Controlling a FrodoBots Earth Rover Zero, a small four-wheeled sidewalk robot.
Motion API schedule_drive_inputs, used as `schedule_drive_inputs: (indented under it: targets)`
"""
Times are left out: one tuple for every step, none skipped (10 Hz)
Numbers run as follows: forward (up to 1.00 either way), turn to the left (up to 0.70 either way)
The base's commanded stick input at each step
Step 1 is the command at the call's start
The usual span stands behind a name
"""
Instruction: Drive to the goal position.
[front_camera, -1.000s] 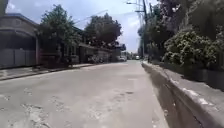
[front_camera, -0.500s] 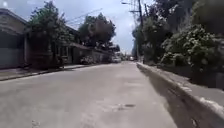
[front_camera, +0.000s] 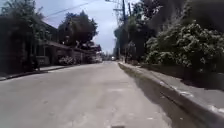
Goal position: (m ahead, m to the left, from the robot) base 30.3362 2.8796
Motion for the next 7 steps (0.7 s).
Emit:
schedule_drive_inputs:
  targets:
    - [1.00, 0.00]
    - [1.00, 0.00]
    - [1.00, 0.00]
    - [1.00, 0.00]
    - [1.00, 0.00]
    - [1.00, -0.23]
    - [1.00, -0.32]
